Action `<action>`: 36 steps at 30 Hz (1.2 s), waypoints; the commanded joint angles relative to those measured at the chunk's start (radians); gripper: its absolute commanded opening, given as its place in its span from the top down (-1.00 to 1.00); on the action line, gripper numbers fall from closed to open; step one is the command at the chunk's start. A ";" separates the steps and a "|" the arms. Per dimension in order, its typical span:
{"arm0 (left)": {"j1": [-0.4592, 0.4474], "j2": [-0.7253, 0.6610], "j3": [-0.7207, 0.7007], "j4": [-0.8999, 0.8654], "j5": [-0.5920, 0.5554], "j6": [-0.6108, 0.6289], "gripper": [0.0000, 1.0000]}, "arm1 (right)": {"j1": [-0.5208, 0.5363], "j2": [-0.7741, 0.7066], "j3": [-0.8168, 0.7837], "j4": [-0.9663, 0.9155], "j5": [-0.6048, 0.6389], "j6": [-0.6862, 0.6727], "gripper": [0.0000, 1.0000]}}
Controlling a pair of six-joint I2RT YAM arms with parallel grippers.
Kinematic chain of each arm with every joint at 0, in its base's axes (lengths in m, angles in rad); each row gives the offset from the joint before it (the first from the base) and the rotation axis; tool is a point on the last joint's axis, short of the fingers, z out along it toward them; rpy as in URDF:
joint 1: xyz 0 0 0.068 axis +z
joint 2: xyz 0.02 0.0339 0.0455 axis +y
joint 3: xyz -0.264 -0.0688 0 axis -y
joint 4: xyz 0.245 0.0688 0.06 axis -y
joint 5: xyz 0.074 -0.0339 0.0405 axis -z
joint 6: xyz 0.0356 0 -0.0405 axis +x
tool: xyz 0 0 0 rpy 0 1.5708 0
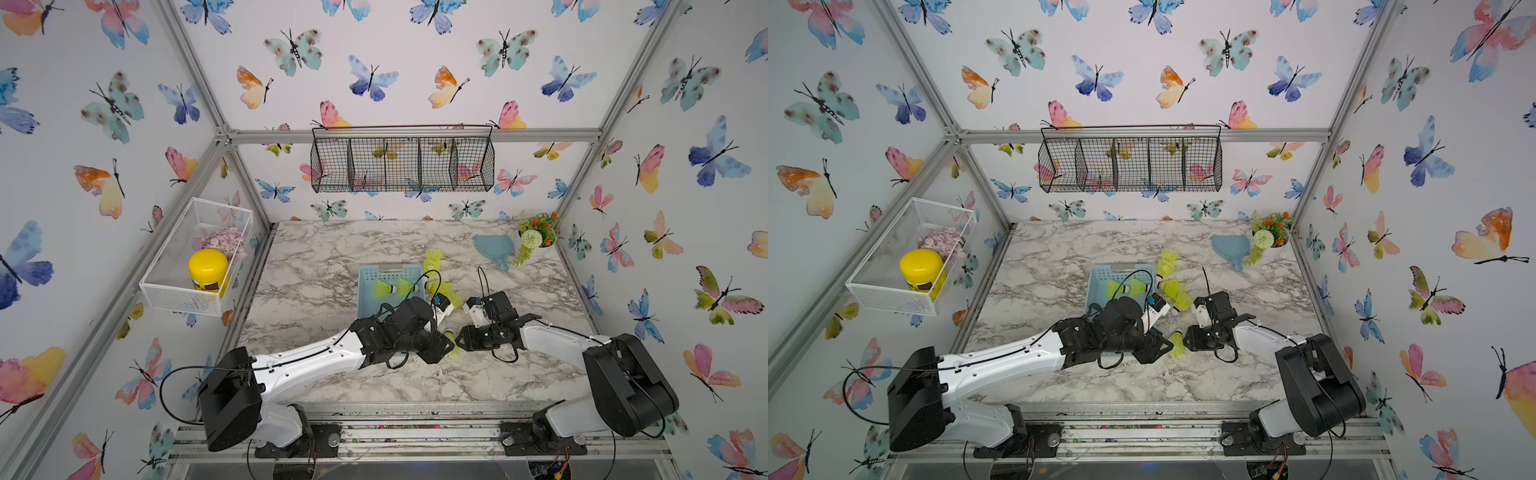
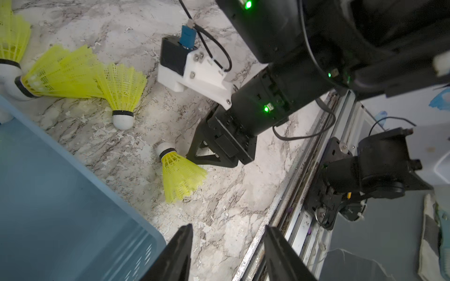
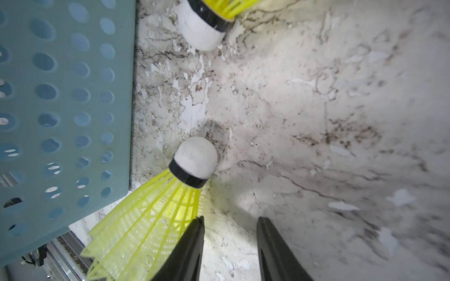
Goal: Put the shuttlecocks into the storage box
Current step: Pick up the shuttlecock at the center of the board.
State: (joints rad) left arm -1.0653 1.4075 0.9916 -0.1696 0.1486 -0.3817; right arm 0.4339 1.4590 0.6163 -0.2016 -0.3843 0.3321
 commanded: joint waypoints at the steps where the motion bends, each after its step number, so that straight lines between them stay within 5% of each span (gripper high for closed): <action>1: -0.005 0.005 -0.028 0.103 -0.061 -0.198 -0.07 | 0.006 -0.003 -0.027 0.033 -0.026 0.025 0.15; 14: -0.020 0.106 -0.022 0.142 -0.019 -0.317 -0.05 | 0.006 0.003 -0.056 0.109 -0.068 0.040 0.18; 36: -0.056 0.325 0.036 0.145 -0.157 -0.519 0.07 | 0.006 -0.029 -0.121 0.193 -0.053 0.071 0.21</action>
State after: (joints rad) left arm -1.1149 1.7077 1.0080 -0.0376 0.0326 -0.8623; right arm 0.4339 1.4319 0.5213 -0.0216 -0.4316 0.3859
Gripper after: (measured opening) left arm 0.470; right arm 0.396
